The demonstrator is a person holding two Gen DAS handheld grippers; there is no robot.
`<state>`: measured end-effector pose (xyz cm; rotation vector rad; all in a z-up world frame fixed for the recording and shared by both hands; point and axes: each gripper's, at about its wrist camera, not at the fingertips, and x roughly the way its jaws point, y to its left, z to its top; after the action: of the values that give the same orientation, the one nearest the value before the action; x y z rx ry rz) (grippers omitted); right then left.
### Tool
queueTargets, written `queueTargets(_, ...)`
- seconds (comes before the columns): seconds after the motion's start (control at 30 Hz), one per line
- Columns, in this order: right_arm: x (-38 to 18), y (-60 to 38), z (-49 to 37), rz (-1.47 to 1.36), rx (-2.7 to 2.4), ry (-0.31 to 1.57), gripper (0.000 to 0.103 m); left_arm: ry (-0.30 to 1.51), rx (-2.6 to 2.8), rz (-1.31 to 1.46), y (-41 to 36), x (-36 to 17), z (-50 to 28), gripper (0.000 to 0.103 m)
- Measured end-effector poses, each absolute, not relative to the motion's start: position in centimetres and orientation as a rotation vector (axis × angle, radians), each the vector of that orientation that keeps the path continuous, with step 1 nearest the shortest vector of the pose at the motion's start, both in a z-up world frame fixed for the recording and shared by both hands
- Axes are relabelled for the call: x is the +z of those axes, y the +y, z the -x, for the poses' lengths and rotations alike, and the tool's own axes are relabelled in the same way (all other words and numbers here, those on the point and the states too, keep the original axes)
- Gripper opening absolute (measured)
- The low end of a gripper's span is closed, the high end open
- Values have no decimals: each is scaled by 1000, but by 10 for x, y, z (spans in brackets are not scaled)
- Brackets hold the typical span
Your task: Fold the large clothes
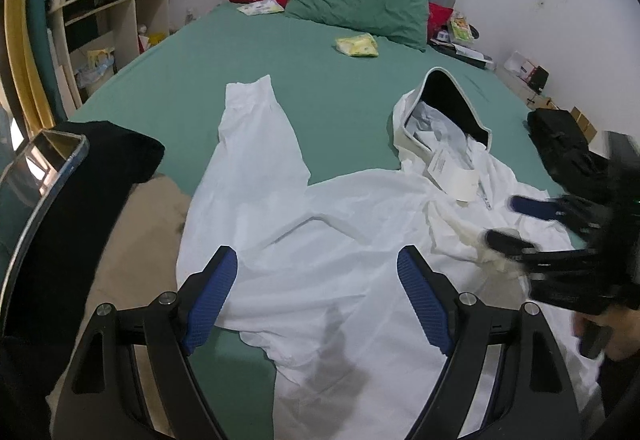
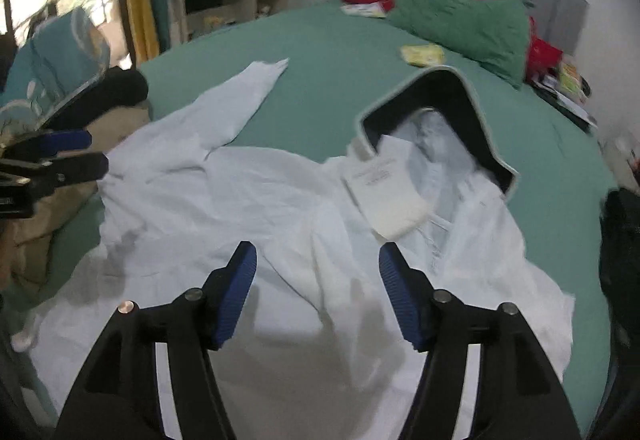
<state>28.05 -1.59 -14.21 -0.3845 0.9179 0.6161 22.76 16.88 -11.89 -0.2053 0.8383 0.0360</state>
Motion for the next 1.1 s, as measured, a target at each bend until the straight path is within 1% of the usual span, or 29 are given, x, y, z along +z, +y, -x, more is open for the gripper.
queueTargets(0.03,-152,-10,-287,396,613,950,63,846,37,205,169,-121,-228,85)
queueTargets(0.07,-166,-5,-295,411,613,990,52,855,35,209,170,-122,-228,85)
queueTargets(0.1,-178,-2,-302,415,612,1024,19,860,29,214,170,-124,-228,85)
queueTargets(0.13,-185,-1,-304,418,604,1042,3,861,24,216,170,-124,-228,85)
queueTargets(0.17,-191,0,-308,414,597,1048,1,860,26,214,171,-124,-228,85)
queueTargets(0.23,-179,2,-306,399,607,993,1,859,34,214,172,-124,-227,85)
queueTargets(0.3,-146,5,-295,353,664,854,1,848,51,221,176,-123,-226,85)
queueTargets(0.4,-110,11,-280,295,828,694,1,834,88,223,182,-120,-226,85)
queueTargets(0.5,-103,18,-275,226,1055,678,1,834,115,224,185,-120,-227,85)
queueTargets(0.57,-111,28,-277,318,1058,695,2,826,130,214,184,-120,-226,85)
queueTargets(0.6,-118,32,-282,360,1036,720,6,827,140,205,183,-120,-227,85)
queueTargets(0.63,-122,30,-289,371,1004,750,12,827,140,198,181,-121,-228,85)
queueTargets(0.7,-122,14,-295,339,975,770,52,834,142,173,176,-124,-231,85)
queueTargets(0.73,-117,-2,-294,298,983,766,59,840,138,159,173,-126,-233,85)
queueTargets(0.8,-107,-28,-293,254,981,766,80,840,129,135,167,-130,-237,85)
queueTargets(0.87,-100,-55,-291,237,961,785,90,847,115,111,159,-133,-242,85)
queueTargets(0.97,-104,-105,-296,304,844,801,91,866,96,78,148,-142,-252,85)
queueTargets(1.03,-120,-129,-304,367,729,871,91,889,90,85,144,-149,-260,85)
queueTargets(1.1,-135,-146,-306,350,708,918,91,905,87,101,143,-155,-263,85)
